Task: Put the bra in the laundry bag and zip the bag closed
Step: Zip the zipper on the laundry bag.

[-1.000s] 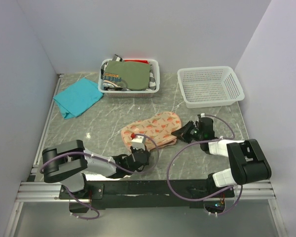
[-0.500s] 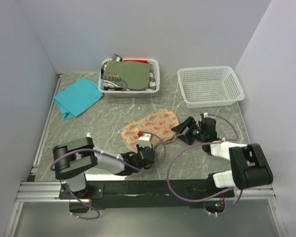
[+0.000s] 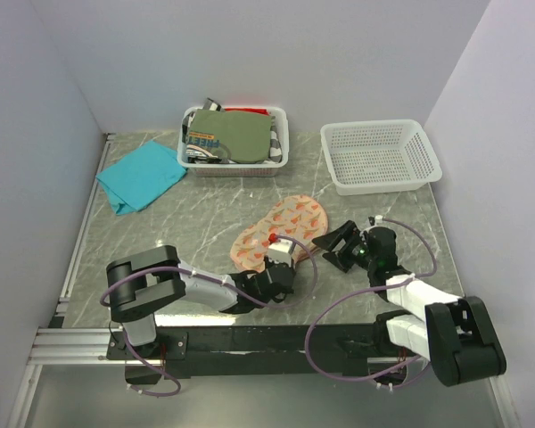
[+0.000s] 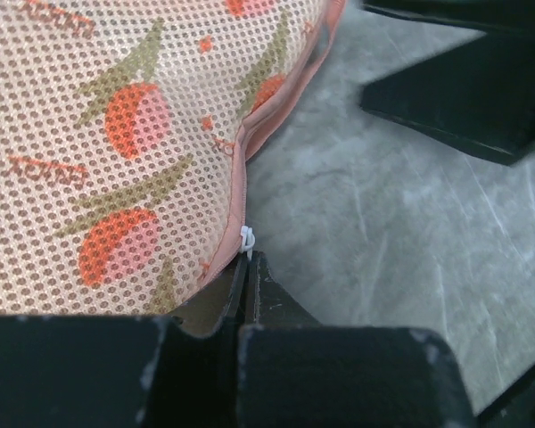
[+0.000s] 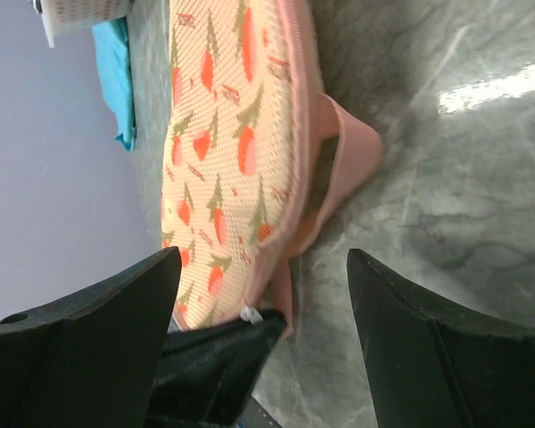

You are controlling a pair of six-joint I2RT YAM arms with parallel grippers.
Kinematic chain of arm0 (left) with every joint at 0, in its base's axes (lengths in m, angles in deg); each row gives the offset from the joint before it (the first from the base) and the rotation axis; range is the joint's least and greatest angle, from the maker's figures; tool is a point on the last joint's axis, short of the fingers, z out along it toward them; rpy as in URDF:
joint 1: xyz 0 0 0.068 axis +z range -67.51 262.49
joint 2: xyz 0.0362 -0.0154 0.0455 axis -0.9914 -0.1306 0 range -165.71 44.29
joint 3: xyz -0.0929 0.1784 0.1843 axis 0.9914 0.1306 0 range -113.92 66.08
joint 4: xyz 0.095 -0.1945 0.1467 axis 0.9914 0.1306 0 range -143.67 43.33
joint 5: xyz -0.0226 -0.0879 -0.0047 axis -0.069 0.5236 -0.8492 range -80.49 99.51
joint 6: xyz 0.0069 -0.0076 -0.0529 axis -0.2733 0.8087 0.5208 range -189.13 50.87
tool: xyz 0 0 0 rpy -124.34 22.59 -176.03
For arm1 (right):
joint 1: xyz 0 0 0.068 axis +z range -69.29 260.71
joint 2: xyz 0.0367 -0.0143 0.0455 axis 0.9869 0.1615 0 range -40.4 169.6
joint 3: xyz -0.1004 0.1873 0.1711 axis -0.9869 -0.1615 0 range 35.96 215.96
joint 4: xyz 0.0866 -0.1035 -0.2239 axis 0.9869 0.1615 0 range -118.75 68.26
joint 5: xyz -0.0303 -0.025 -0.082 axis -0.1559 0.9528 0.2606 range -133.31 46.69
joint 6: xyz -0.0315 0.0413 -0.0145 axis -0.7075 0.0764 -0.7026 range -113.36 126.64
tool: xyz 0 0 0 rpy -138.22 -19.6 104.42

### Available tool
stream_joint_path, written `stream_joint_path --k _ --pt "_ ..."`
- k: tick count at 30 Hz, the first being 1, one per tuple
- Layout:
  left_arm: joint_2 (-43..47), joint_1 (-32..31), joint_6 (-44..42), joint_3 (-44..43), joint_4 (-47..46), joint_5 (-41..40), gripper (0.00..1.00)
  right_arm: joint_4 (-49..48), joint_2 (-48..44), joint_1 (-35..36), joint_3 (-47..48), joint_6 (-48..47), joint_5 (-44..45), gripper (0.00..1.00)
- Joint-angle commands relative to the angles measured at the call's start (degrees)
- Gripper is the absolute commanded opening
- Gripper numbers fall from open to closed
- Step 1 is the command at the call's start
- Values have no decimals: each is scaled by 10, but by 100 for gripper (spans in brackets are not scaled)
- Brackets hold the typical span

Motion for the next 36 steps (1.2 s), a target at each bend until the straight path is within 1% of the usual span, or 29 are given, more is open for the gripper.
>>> stream_joint_path --k 1,9,11,13,14,15,17,18,19,21,26,34,36 --pt "24 -18 -35 -24 -24 27 1 -83 44 14 3 31 -20 82" --pt "29 -36 -49 -37 -31 32 1 -147 118 54 18 63 -23 82" --pt "30 -36 -54 -39 -33 36 1 -176 130 61 18 73 -24 80" --pt "31 -37 -57 -39 -35 38 1 -197 152 62 22 78 -27 74" --pt "31 -37 -59 -40 -34 39 1 -203 158 62 25 79 -31 69" --pt "31 -38 -60 -42 -33 40 1 -207 170 62 28 79 -32 58" --pt "32 -39 -61 -40 -29 37 1 -213 179 62 36 79 -35 49" --pt "33 -39 -60 -37 -28 33 1 -213 184 62 40 79 -35 39" --pt "36 -40 -58 -34 -26 30 1 -208 185 62 41 75 -34 35" --pt "40 -39 -54 -24 -20 19 1 -199 184 60 52 70 -29 31" --pt "64 -39 -33 15 -8 -2 1 -147 179 50 76 39 -14 29" --pt "99 -40 -1 60 25 -30 1 -124 195 31 104 16 -14 23" --pt "104 -40 1 66 26 -34 1 -128 202 31 107 14 -16 19"
